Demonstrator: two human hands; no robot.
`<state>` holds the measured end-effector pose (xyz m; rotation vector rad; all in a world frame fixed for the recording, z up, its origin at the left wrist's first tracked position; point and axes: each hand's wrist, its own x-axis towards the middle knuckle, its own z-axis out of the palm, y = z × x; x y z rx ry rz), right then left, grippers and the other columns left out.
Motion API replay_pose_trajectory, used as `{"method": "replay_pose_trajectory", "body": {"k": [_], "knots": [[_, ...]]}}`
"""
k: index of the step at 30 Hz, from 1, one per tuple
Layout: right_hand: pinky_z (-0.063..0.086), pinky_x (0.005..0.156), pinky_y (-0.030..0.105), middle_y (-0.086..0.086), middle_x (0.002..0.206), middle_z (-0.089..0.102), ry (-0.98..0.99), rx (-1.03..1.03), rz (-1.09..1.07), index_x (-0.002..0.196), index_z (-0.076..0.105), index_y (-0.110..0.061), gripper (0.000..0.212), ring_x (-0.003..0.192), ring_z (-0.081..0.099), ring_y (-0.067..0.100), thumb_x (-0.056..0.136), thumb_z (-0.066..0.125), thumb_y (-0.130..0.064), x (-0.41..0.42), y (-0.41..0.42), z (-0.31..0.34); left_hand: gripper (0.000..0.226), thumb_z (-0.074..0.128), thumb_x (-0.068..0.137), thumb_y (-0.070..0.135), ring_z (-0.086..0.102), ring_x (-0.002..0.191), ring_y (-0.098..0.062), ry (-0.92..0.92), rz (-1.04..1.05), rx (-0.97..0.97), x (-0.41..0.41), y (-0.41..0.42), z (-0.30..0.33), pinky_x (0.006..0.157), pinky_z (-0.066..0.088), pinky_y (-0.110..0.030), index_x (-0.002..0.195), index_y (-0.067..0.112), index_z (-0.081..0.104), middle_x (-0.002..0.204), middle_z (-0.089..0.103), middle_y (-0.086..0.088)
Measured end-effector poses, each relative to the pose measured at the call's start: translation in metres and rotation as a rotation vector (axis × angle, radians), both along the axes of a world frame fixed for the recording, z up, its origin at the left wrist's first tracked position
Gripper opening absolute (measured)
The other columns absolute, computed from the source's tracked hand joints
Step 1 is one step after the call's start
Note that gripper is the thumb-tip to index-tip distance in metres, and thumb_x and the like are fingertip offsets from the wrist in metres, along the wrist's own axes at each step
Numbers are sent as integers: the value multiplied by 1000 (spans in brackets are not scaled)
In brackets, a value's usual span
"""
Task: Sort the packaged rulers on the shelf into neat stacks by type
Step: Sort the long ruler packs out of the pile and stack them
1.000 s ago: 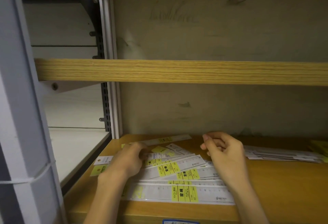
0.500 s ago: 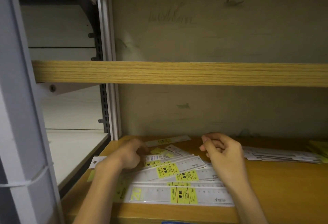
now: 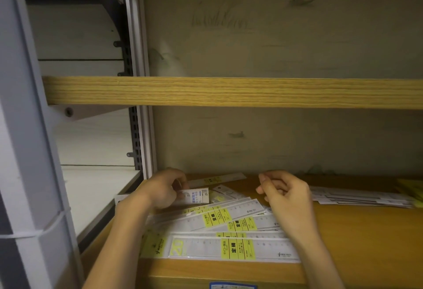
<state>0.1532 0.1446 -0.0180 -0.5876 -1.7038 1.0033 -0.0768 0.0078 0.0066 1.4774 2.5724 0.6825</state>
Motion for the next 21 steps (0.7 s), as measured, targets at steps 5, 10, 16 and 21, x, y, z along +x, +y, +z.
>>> {"method": "replay_pose_trajectory", "body": {"k": [5, 10, 16, 21], "knots": [[49, 65, 14, -8, 75, 72, -73, 49, 33, 88, 68, -26, 3, 73, 66, -2, 88, 68, -23, -6, -7, 6, 28, 60, 88, 4, 58, 88, -14, 49, -55, 159, 15, -5, 18, 73, 48, -24, 83, 31, 56, 94, 60, 8], [54, 76, 17, -12, 85, 73, -135, 83, 135, 99, 70, -23, 19, 83, 67, -1, 81, 75, -29, -18, -11, 17, 20, 60, 91, 7, 58, 89, -5, 29, -184, 371, 46, 5, 36, 71, 44, -17, 89, 27, 60, 92, 63, 10], [54, 78, 24, -19, 82, 73, -147, 119, 72, 90, 71, -29, 7, 81, 66, -3, 84, 73, -31, -21, -12, 16, 16, 63, 88, 6, 60, 89, -9, 9, -298, 467, 66, 21, 29, 73, 44, -14, 94, 21, 62, 92, 66, 3], [53, 79, 25, -18, 84, 72, -106, 112, 58, 88, 71, -30, 6, 84, 67, -1, 84, 73, -26, -21, -11, 16, 14, 62, 89, 5, 59, 87, -5, -1, -298, 516, 69, 28, 24, 72, 44, -11, 97, 16, 65, 92, 67, 2]]}}
